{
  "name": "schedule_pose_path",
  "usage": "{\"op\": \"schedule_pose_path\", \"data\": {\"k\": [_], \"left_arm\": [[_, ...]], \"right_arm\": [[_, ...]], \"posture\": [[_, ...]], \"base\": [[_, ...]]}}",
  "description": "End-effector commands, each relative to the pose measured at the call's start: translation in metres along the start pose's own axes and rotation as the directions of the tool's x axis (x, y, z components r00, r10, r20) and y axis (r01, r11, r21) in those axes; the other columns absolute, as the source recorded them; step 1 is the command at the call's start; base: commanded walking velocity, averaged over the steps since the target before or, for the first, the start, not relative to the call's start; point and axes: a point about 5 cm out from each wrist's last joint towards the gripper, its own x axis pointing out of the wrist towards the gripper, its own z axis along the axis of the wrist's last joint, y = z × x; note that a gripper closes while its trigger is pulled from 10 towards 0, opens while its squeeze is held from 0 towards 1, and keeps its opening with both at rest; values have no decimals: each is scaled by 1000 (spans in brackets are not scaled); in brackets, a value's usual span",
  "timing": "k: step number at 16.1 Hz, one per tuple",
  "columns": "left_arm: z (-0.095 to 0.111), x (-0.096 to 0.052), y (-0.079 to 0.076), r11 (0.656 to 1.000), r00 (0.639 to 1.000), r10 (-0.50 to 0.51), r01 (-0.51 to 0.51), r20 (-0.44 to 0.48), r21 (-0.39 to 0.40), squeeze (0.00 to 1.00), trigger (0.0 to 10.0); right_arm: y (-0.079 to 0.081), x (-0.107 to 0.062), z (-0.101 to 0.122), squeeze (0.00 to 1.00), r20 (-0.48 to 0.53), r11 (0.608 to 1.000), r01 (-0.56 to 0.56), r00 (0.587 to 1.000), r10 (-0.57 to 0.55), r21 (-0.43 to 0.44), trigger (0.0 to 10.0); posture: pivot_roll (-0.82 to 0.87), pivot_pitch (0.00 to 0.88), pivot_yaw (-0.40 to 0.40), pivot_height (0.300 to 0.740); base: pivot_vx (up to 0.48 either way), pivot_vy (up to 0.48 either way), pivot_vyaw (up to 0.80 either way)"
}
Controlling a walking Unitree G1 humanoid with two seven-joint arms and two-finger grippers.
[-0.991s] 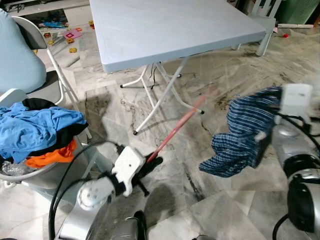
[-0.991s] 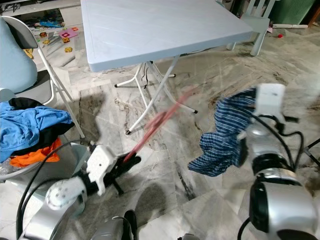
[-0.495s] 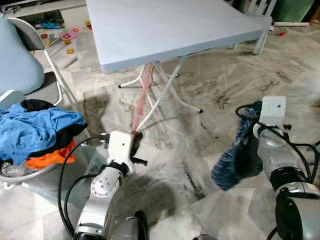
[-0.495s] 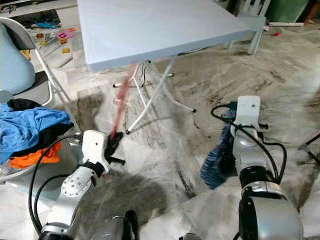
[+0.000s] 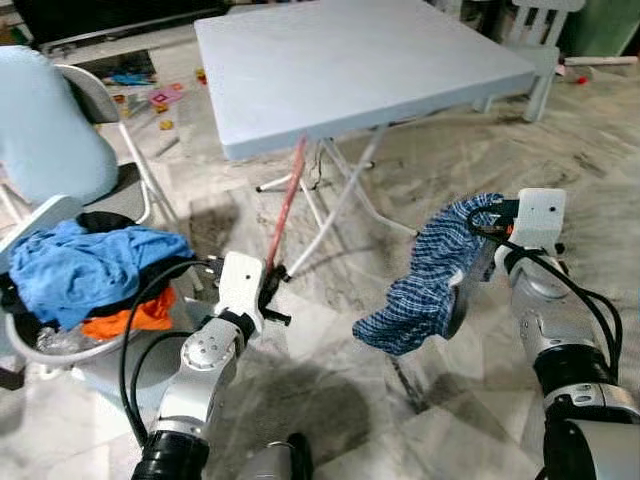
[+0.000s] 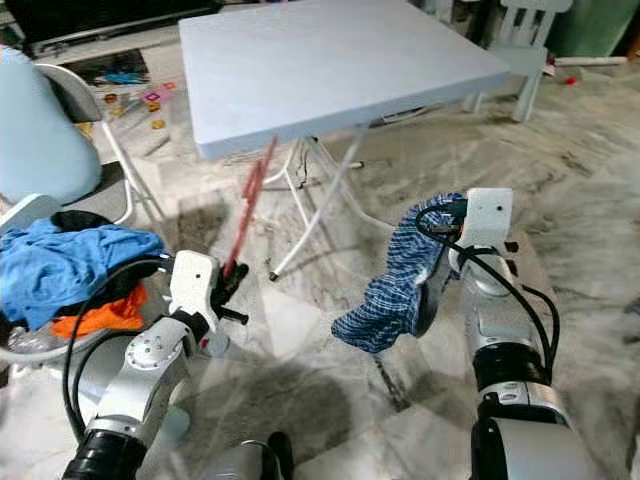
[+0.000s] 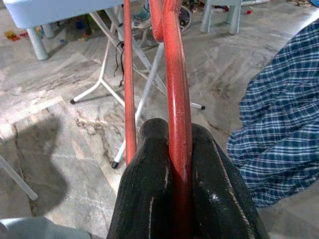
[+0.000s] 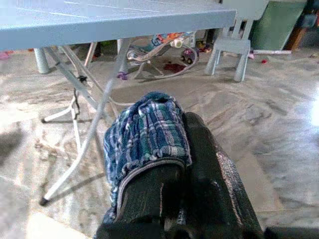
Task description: Hang hanger
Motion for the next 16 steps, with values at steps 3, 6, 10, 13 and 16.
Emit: {"op": "schedule_pose_path", "data": {"k": [3, 6, 10, 13, 16], "left_arm": [[13, 7, 1, 999, 998, 21, -18, 66, -45, 0, 10000], [5, 3, 1, 988, 993, 99, -91, 62, -122, 0, 10000], [-9, -3, 7, 953, 974, 224, -213, 28, -218, 0, 10000], [-11, -5, 14, 937, 962, 271, -259, 19, -233, 0, 10000], [-11, -5, 15, 933, 961, 276, -262, 22, -246, 0, 10000]], "right_arm": [[19, -14, -6, 0, 24, 999, -51, 998, 51, 0, 0], [21, -25, -12, 0, 40, 1000, -10, 999, 10, 9, 0], [17, -43, -22, 0, 35, 994, 101, 994, -102, 28, 0], [25, -53, -25, 0, 38, 997, 81, 996, -80, -13, 0], [28, -61, -27, 0, 17, 998, 65, 998, -65, -17, 0]], "posture": [[-12, 23, 98, 740], [-14, 15, 82, 740], [-28, 1, 65, 740], [-38, 0, 65, 740], [-41, 0, 47, 740]], "base": [[117, 0, 0], [374, 0, 0], [426, 0, 0], [430, 0, 0], [433, 0, 0]]}}
